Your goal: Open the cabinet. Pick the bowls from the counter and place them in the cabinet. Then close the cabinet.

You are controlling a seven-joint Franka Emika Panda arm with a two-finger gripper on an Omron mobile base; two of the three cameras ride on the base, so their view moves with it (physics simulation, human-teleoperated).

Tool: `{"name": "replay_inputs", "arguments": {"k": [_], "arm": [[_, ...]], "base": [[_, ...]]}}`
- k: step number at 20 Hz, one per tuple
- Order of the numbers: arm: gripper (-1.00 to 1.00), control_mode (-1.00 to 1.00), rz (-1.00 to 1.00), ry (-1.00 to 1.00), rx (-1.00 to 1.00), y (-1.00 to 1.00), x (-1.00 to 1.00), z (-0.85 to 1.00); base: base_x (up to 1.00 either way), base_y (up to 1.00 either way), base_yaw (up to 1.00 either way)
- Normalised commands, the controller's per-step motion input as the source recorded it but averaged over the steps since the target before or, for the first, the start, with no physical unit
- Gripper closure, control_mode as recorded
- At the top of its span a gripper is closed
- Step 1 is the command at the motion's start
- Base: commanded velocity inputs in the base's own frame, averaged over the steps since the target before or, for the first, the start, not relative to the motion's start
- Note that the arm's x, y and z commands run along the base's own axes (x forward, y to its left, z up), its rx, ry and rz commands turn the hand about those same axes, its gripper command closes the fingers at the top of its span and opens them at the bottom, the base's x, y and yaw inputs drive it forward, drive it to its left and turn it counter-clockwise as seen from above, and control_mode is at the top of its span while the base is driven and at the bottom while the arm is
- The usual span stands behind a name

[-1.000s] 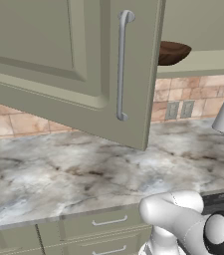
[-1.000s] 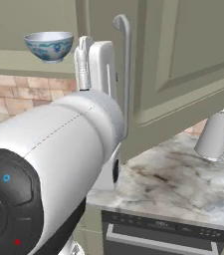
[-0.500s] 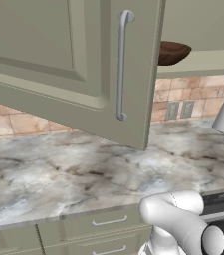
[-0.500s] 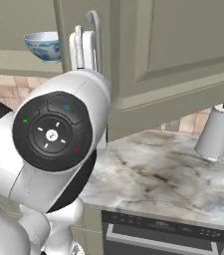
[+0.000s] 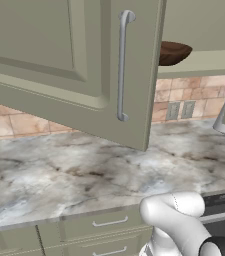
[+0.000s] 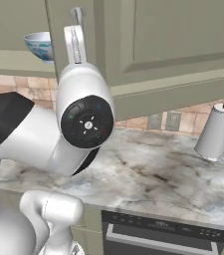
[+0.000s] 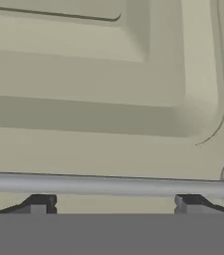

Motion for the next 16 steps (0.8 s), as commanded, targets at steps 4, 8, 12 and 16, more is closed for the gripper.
{"name": "replay_inputs", "arguments": {"k": [4,8,12,16], "arm": [[-1.00,-1.00,0.02,-0.12,0.02,0.35,0.96,0.00],[-1.00,-1.00,0.00,0.00,0.00,0.39,1.00,0.00],[-1.00,-1.00,0.00,0.06,0.00,0.36,1.00,0.00],[-1.00,-1.00,0.00,0.09,0.00,0.06,1.00,0.00]], "base": [[0.00,0.00,0.00],[0.00,0.00,0.00],[0.00,0.00,0.00],[0.00,0.00,0.00]]}}
